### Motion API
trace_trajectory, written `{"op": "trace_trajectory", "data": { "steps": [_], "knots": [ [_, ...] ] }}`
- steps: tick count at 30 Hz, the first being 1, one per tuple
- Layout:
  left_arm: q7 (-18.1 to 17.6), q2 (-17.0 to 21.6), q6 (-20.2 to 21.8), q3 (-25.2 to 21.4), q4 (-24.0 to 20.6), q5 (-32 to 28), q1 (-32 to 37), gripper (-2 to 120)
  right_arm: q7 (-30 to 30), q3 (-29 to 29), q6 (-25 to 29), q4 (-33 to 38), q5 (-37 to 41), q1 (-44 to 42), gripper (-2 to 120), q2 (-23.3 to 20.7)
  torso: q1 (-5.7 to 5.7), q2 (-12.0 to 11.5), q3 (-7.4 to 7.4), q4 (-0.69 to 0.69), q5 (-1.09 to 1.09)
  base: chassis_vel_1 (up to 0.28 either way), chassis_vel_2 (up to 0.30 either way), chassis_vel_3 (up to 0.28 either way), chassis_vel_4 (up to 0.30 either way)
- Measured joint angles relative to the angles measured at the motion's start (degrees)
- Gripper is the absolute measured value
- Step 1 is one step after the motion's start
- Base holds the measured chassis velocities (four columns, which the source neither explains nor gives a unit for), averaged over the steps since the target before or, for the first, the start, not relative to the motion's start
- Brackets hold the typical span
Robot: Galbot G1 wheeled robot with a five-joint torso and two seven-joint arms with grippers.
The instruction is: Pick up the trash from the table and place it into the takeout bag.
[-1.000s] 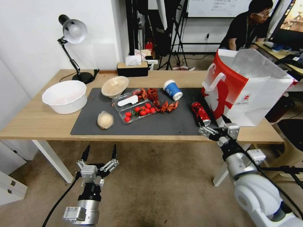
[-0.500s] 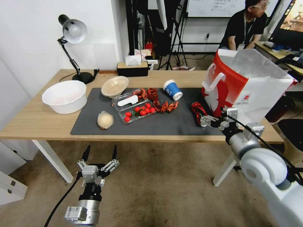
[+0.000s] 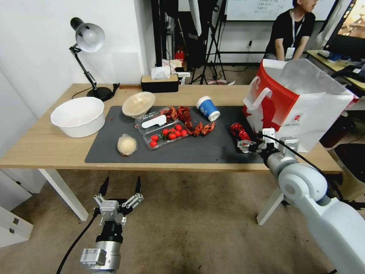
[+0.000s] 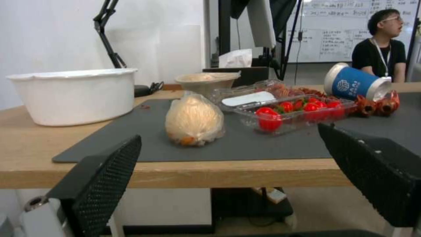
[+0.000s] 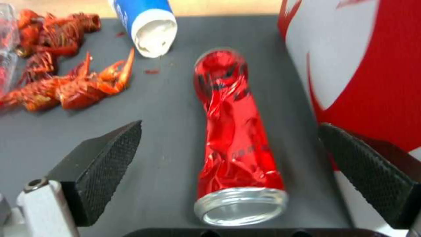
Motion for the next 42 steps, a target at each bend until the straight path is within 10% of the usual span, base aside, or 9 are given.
{"op": "trace_trajectory", "data": {
  "steps": [9, 22, 42],
  "knots": [
    [-0.1, 0.2, 0.0, -0.2, 0.3, 0.0, -0.2, 100, 1.0, -1.8, -0.3, -3.3, 0.3, 1.2, 100, 2.1, 0.00, 0.0, -0.01, 0.00, 0.00, 0.000, 0.000, 0.000, 0.000],
    [-0.2, 0.5, -0.1, -0.2, 0.3, -0.1, -0.1, 100, 1.8, -1.5, 0.2, -3.8, 1.1, -0.2, 52, 2.9, 0.00, 0.0, -0.01, 0.00, 0.00, 0.000, 0.000, 0.000, 0.000],
    [-0.3, 0.3, -0.3, -0.9, 0.3, -0.1, -0.7, 100, -12.4, 5.7, 13.6, 11.5, -12.5, -6.3, 52, -3.5, -0.01, 0.0, -0.01, -0.01, 0.00, 0.000, 0.000, 0.000, 0.000]
  ]
}}
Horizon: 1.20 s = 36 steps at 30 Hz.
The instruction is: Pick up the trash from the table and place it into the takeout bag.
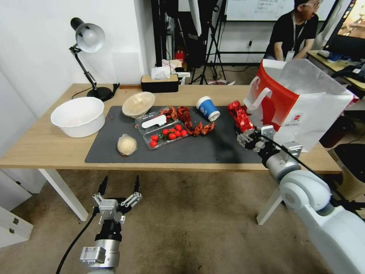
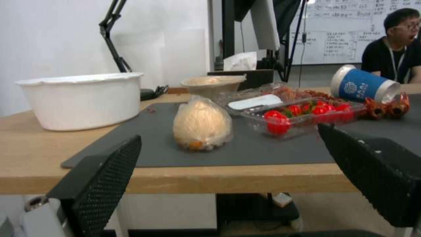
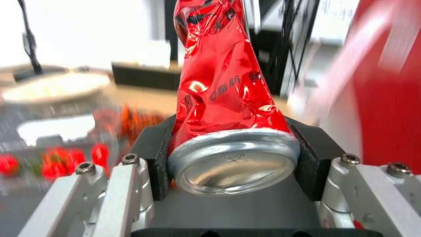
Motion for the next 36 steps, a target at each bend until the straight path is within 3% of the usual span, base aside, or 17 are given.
{"op": "trace_trajectory", "data": {
  "steps": [5, 12, 16, 25, 27, 29, 30, 36],
  "knots": [
    [0.0, -0.1, -0.1, -0.2, -0.2, -0.1, 0.0, 100, 3.7, 1.8, 0.1, 3.7, 3.2, 3.3, 52, -2.3, 0.00, 0.0, 0.00, 0.01, 0.01, 0.000, 0.000, 0.000, 0.000],
    [0.0, -0.3, -0.1, -0.1, -0.4, -0.1, 0.0, 100, 10.9, 6.6, -4.4, 4.6, 13.9, 10.3, 52, -6.6, 0.00, 0.0, 0.00, 0.01, 0.00, 0.000, 0.000, 0.000, 0.000],
    [0.0, -0.2, -0.2, -0.2, -0.5, -0.1, 0.0, 100, 17.4, 9.3, -6.4, 1.6, 20.3, 14.3, 52, -9.0, 0.01, 0.0, 0.00, 0.01, 0.01, 0.000, 0.000, 0.000, 0.000],
    [0.0, 0.0, -0.2, -0.2, -0.5, -0.2, 0.0, 100, 18.3, 11.0, -8.6, -5.0, 22.2, 16.9, 52, -10.4, 0.01, 0.0, 0.01, 0.01, 0.01, 0.000, 0.000, 0.000, 0.000],
    [0.0, 0.0, -0.2, -0.2, -0.5, -0.2, -0.1, 100, 18.1, 11.0, -8.6, -5.6, 22.2, 17.0, 56, -10.3, 0.02, 0.0, 0.01, 0.01, 0.01, 0.000, 0.000, 0.000, 0.000],
    [0.0, 0.1, -0.2, -0.2, -0.5, -0.2, -0.2, 100, 18.0, 10.9, -8.5, -7.0, 22.2, 16.8, 69, -9.8, 0.01, 0.0, 0.01, 0.01, 0.01, 0.000, 0.000, 0.000, 0.000],
    [0.0, 0.1, -0.2, -0.2, -0.5, -0.2, -0.2, 100, 18.0, 10.9, -8.5, -7.0, 22.2, 16.8, 69, -9.8, 0.01, 0.0, 0.01, 0.01, 0.01, 0.000, 0.000, 0.000, 0.000],
    [0.1, -0.1, 0.8, -0.3, -0.7, -1.0, -0.8, 100, 17.0, 10.8, -7.5, -7.6, 21.5, 16.1, 95, -9.1, 0.01, 0.0, 0.00, 0.00, 0.00, 0.000, 0.000, 0.000, 0.000]
  ]
}}
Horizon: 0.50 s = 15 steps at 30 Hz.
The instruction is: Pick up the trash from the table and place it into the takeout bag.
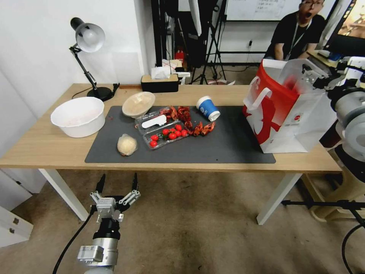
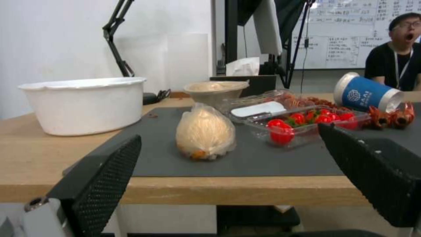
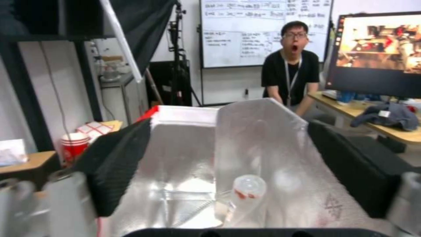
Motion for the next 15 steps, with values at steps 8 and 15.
{"op": "trace_trajectory", "data": {
  "steps": [8, 15],
  "knots": [
    [0.1, 0.0, 0.1, 0.1, -0.3, 0.2, 0.5, 100, -2.4, -0.2, 2.3, 3.6, -0.9, -1.3, 100, 0.8, 0.00, 0.0, 0.00, 0.01, -0.01, 0.000, 0.000, 0.000, 0.000],
    [0.1, 0.0, 0.1, 0.1, -0.4, 0.2, 0.5, 100, -3.3, -0.2, 3.1, 5.2, -1.0, -2.6, 100, 1.0, 0.00, 0.0, 0.00, 0.01, -0.01, 0.000, 0.000, 0.000, 0.000]
  ]
}}
